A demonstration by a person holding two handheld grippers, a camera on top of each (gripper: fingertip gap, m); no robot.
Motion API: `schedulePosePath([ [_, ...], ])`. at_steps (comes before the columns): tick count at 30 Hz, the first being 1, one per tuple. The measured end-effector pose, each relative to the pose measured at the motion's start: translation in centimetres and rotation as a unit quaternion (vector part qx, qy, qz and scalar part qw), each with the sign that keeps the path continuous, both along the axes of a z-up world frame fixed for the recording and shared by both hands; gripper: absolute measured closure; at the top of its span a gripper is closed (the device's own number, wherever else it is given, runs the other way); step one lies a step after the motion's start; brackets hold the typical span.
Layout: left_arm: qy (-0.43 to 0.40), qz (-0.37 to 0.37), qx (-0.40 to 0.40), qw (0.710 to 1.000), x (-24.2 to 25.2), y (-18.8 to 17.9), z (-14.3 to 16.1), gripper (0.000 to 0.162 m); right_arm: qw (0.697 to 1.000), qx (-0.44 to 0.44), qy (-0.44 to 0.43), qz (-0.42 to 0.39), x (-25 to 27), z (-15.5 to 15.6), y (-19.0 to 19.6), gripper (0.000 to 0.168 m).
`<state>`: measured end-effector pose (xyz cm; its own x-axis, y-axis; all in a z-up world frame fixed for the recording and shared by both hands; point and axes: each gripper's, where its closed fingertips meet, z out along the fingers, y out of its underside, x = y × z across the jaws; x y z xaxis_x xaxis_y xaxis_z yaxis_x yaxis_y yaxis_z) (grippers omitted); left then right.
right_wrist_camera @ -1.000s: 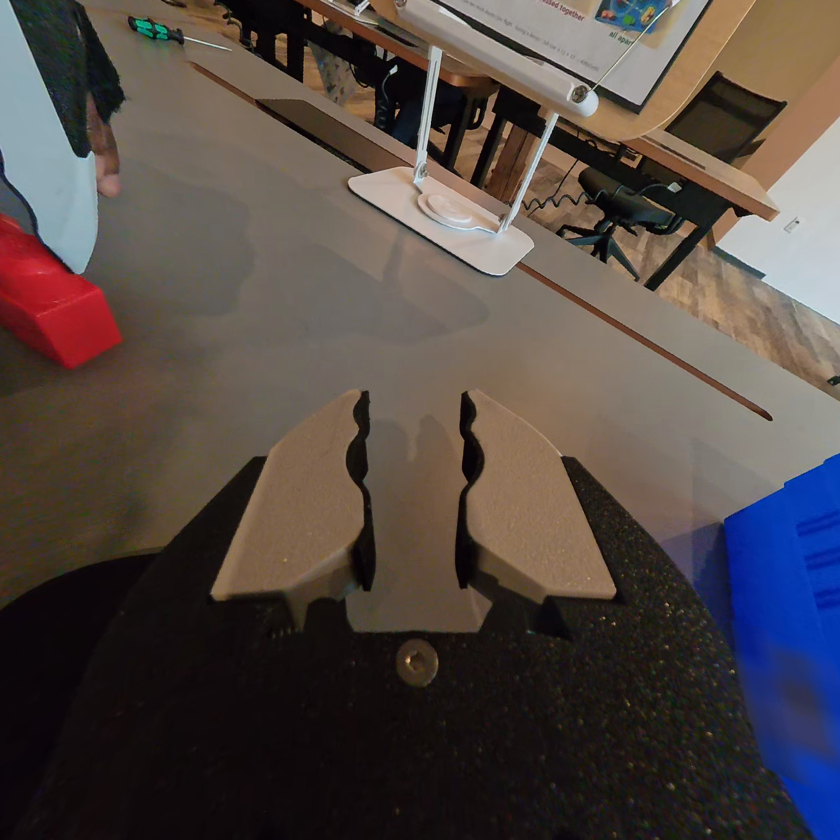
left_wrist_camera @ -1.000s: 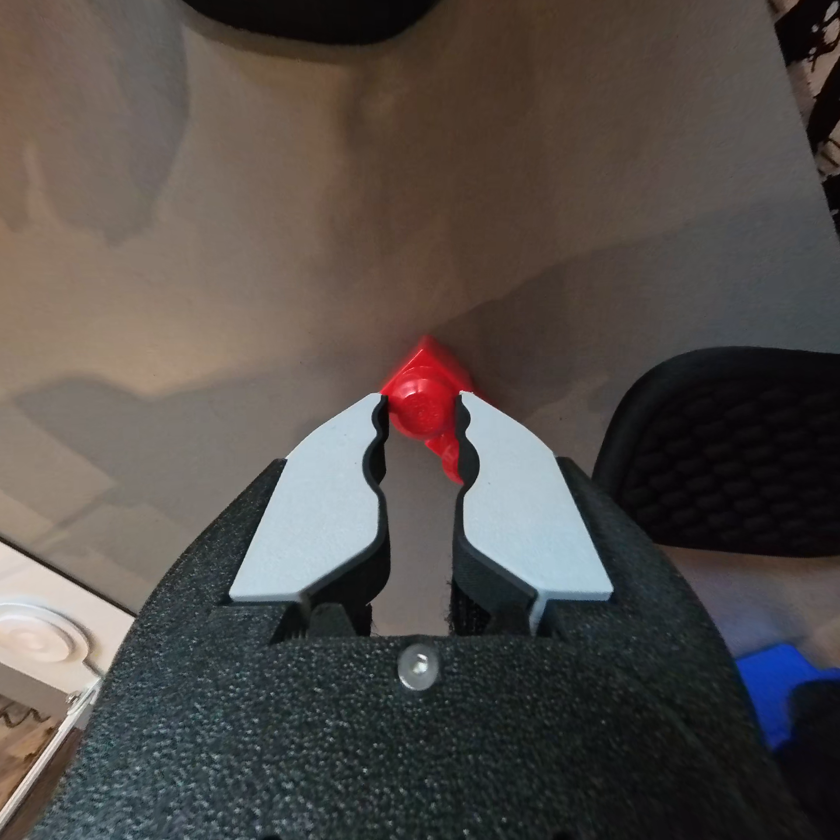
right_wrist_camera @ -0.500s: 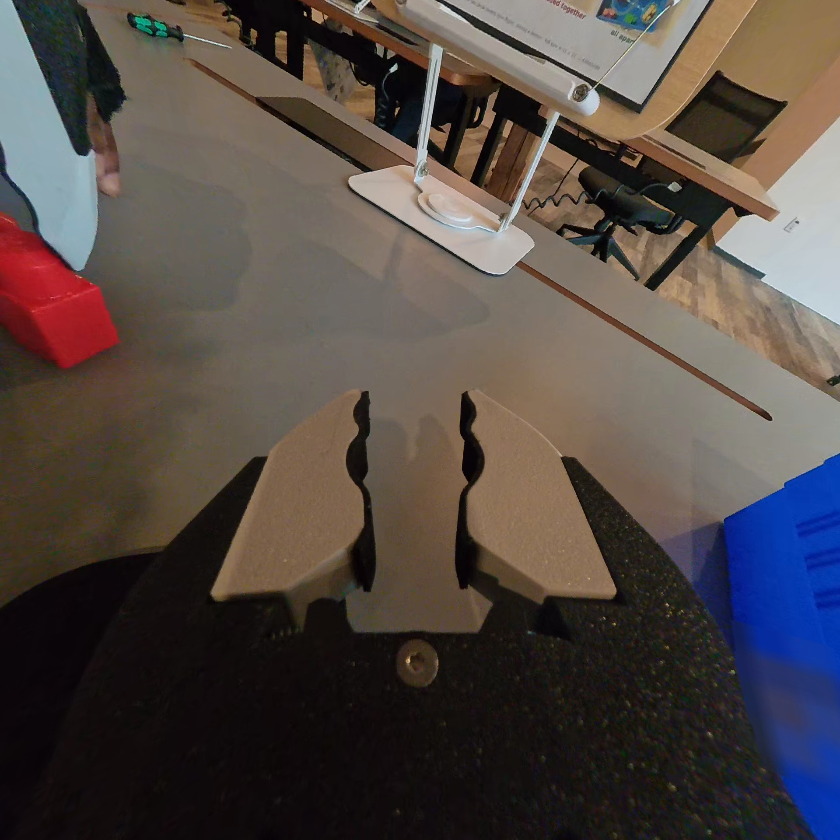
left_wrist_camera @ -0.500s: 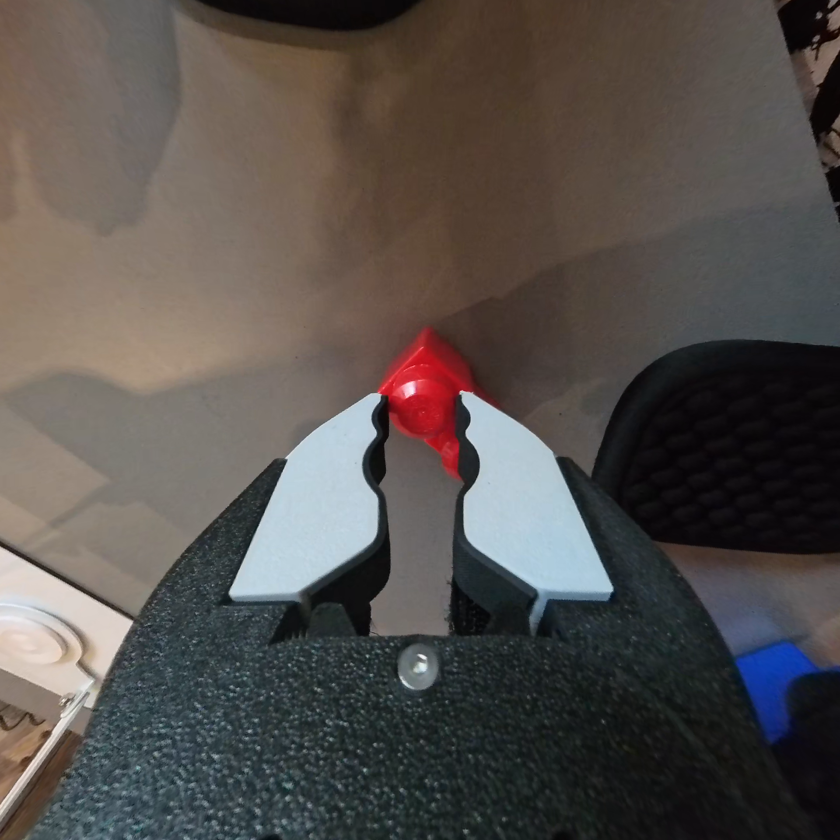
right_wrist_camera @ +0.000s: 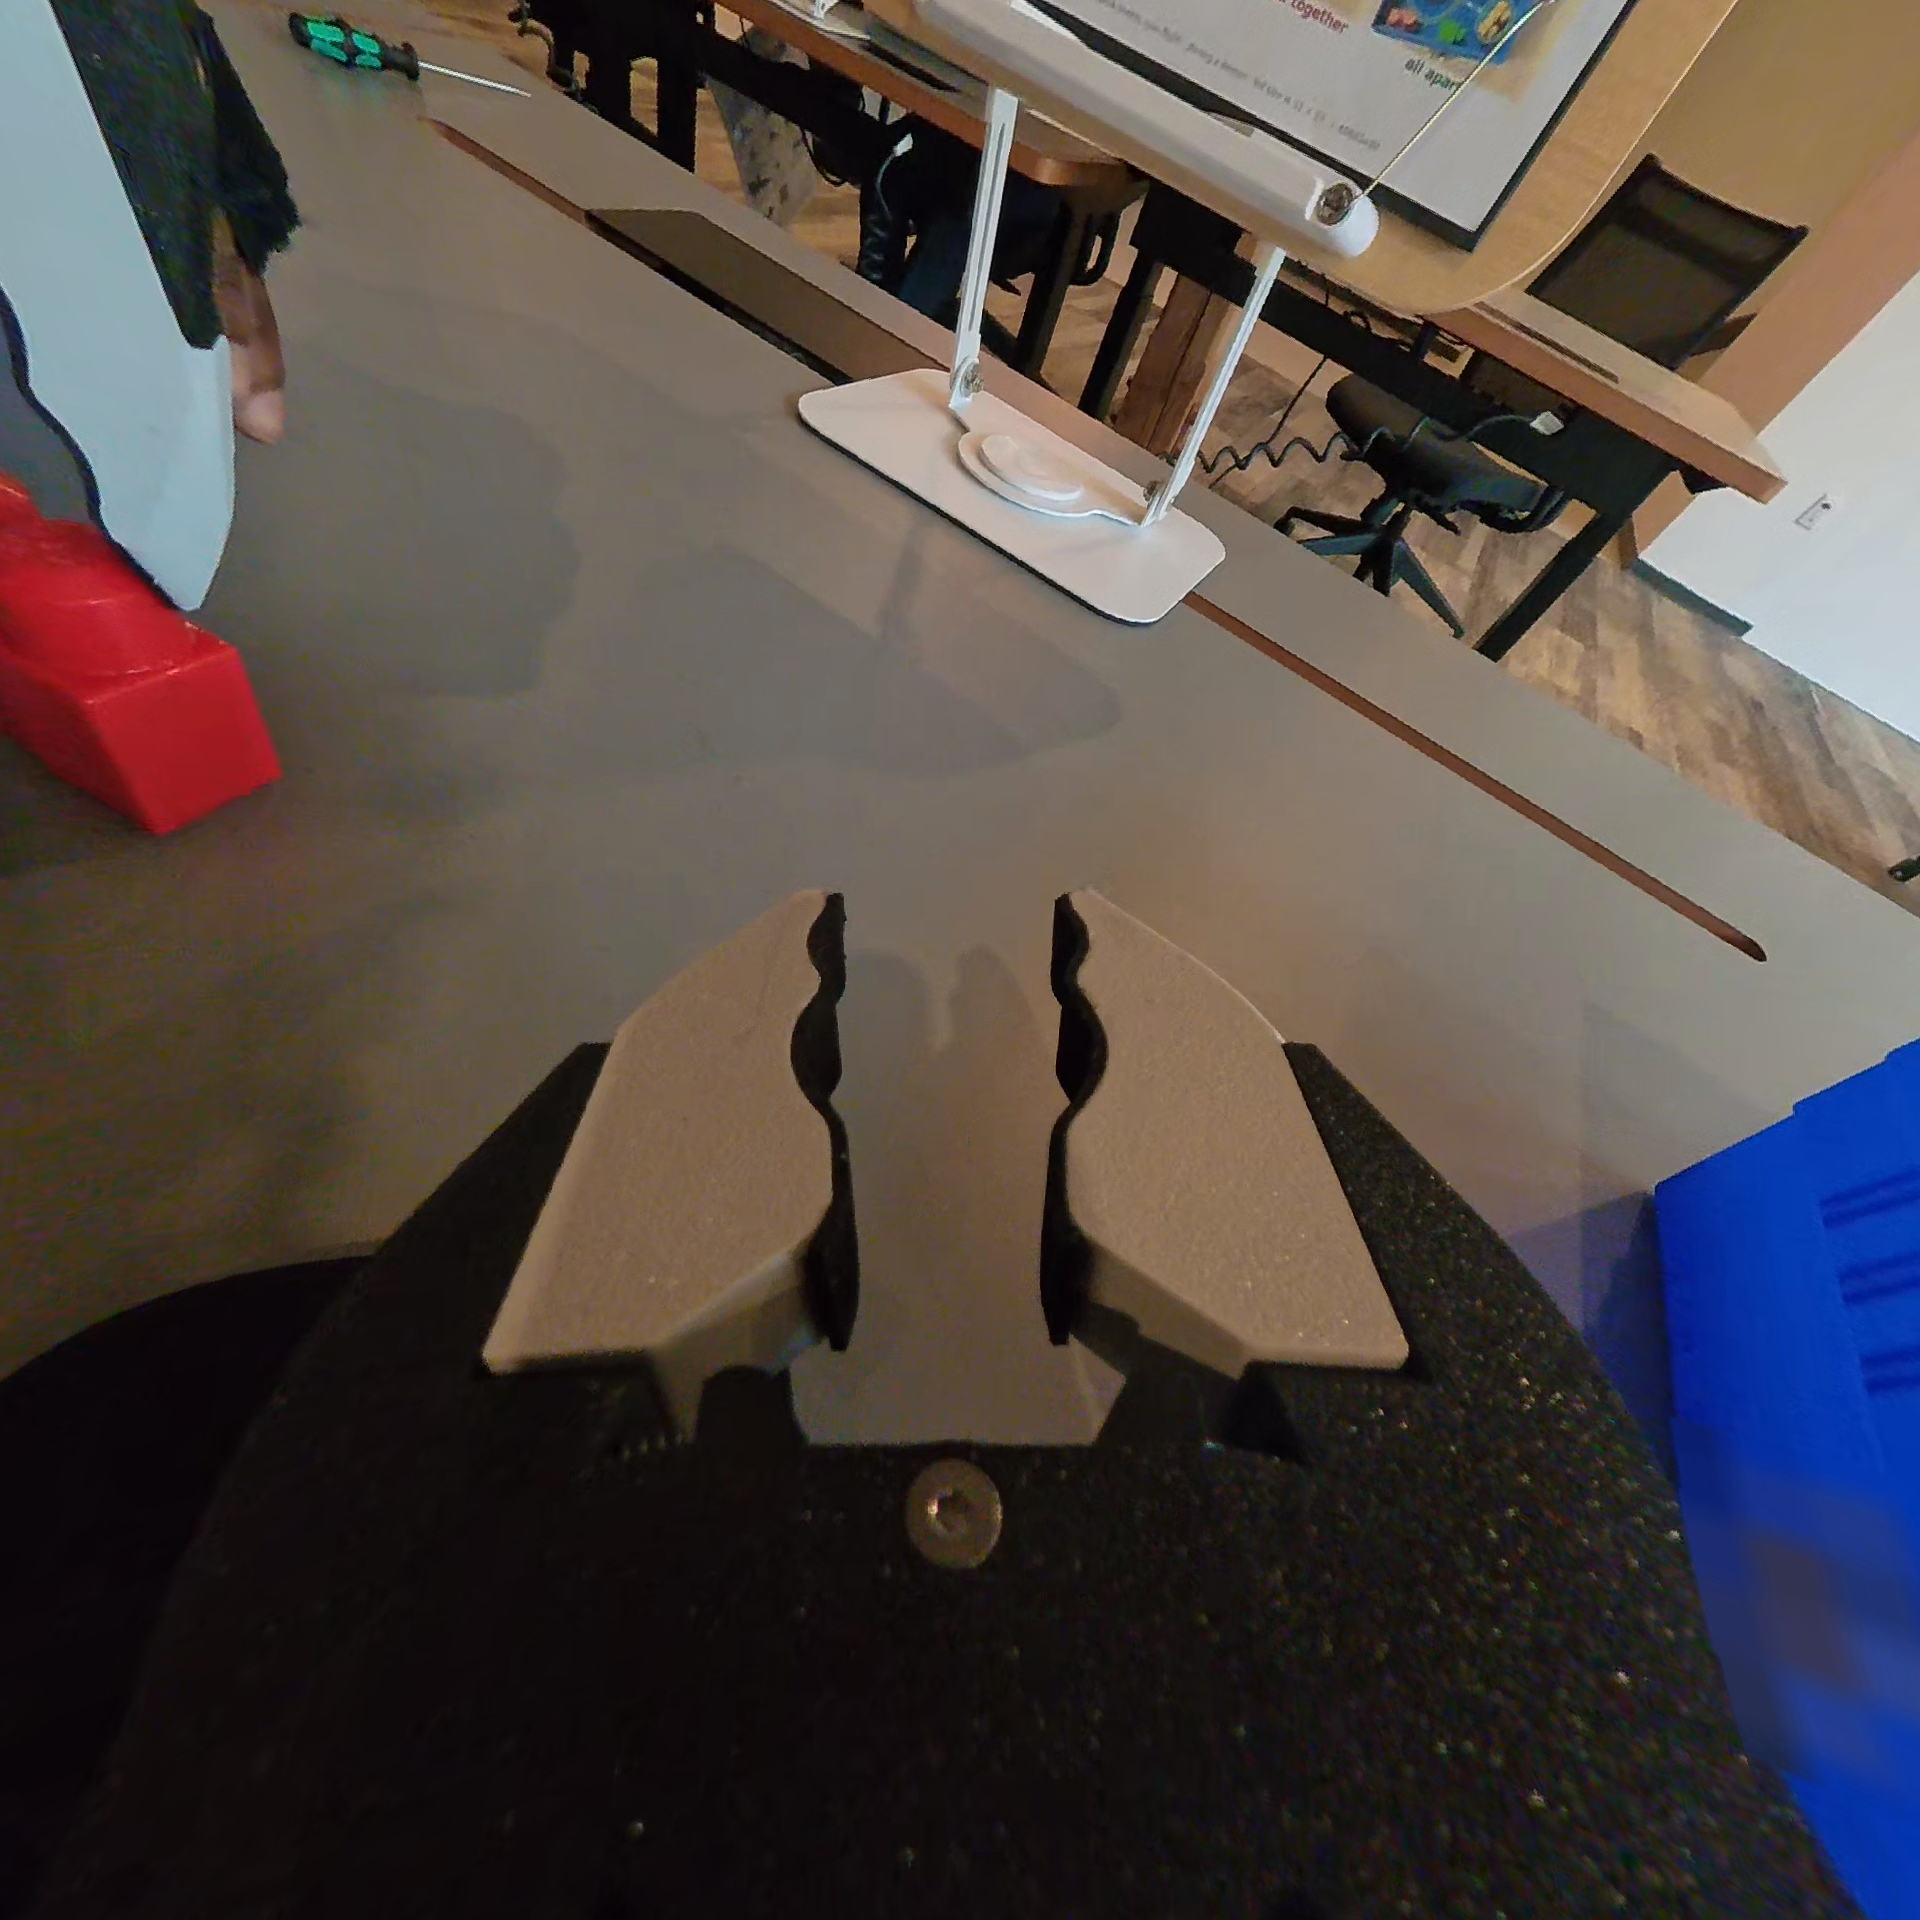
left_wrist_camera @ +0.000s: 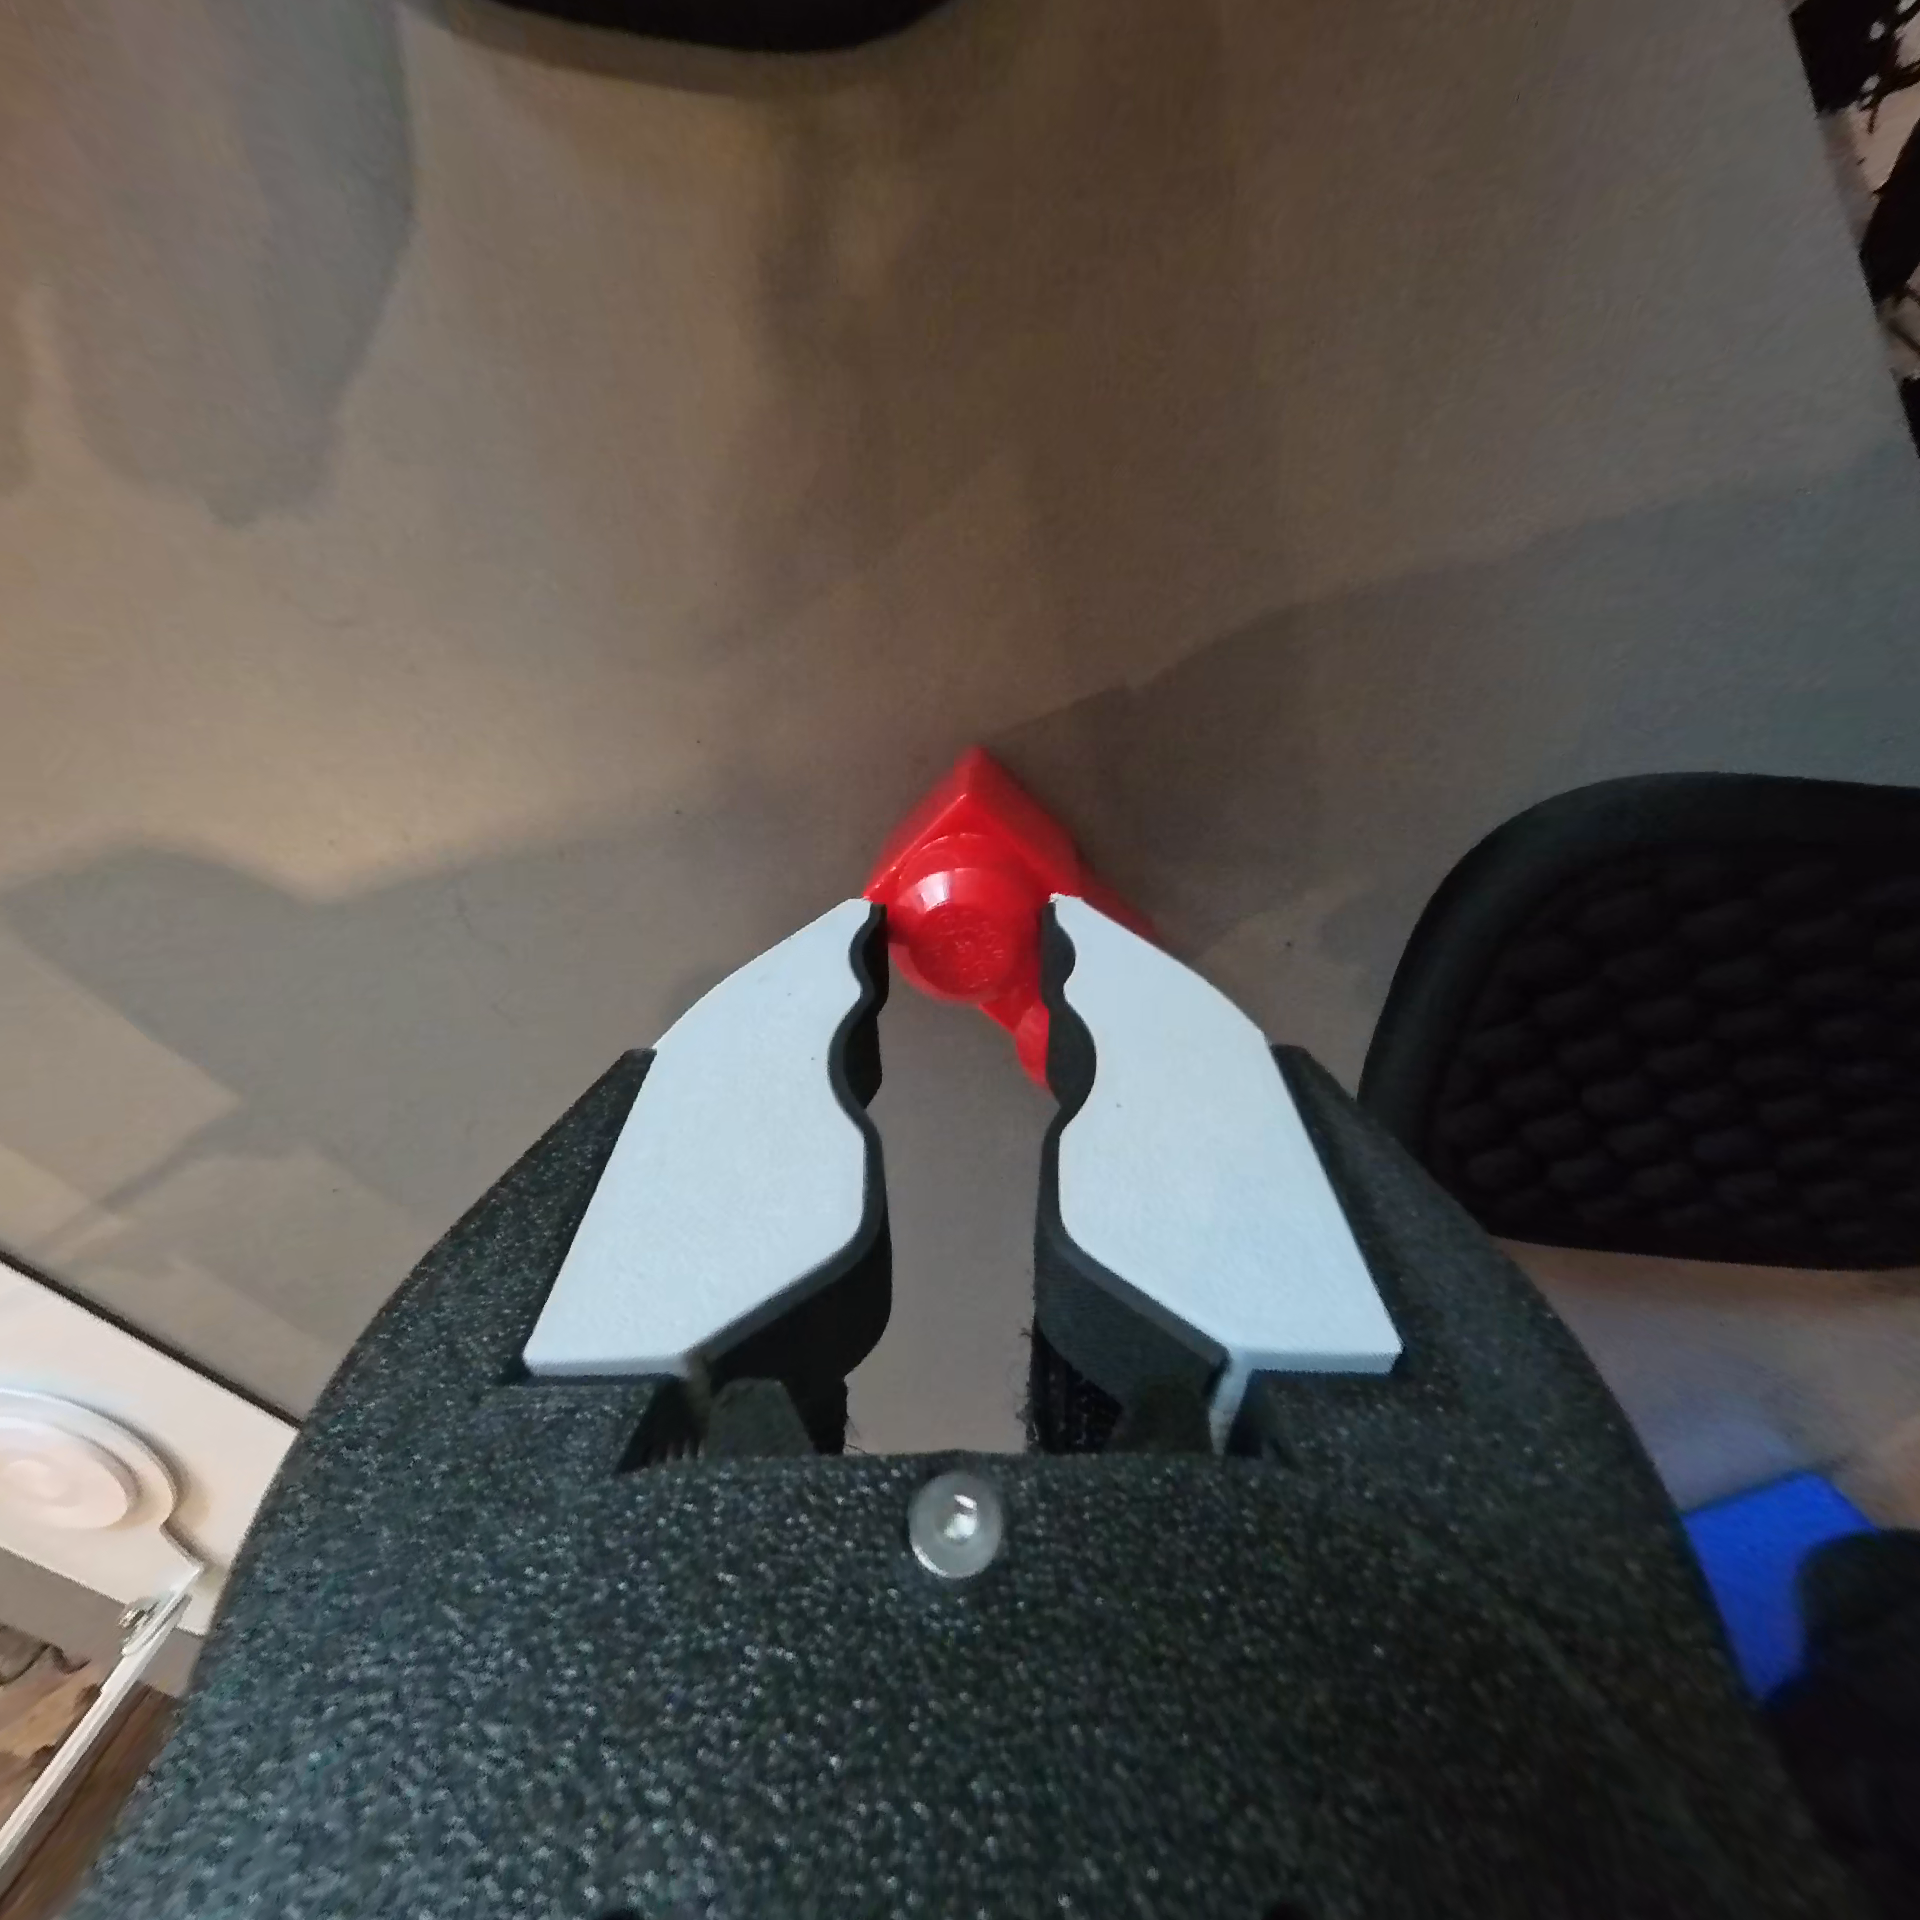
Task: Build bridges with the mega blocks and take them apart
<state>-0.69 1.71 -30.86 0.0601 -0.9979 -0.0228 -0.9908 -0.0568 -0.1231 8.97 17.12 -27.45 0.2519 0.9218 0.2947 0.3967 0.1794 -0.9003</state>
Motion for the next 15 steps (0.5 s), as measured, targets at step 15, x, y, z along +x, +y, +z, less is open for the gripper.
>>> schedulePosePath([
  [15, -0.007, 0.007, 0.001, 1.000, -0.07, -0.12, 0.53, 0.128, 1.000, 0.001, -0.002, 0.001, -0.03, -0.06, 0.02, 0.130],
])
